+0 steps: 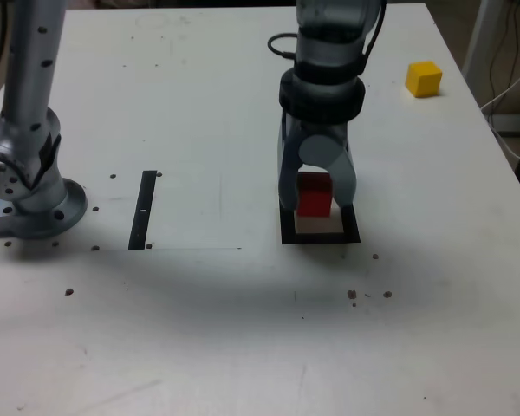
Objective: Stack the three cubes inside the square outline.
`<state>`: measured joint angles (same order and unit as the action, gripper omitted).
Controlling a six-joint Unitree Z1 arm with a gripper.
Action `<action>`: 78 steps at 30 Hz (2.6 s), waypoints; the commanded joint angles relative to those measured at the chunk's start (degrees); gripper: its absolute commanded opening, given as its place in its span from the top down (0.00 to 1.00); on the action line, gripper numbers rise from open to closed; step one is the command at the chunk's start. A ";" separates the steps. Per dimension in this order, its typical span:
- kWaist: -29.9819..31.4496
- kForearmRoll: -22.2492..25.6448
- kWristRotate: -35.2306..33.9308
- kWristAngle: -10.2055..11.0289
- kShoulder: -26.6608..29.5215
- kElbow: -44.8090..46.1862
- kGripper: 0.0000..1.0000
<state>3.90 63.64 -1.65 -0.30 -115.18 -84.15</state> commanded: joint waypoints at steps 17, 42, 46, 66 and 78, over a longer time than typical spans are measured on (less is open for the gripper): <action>-0.66 -2.23 -0.09 0.75 -2.38 0.60 0.72; -1.35 -1.95 0.42 2.10 -0.35 2.47 0.01; -1.45 -1.45 0.42 2.42 0.77 2.86 0.01; -9.44 9.99 7.26 5.83 -1.72 -11.33 0.01; -15.10 15.84 11.59 6.24 -10.33 -27.26 0.01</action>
<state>-10.85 78.94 9.68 5.83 -124.71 -110.38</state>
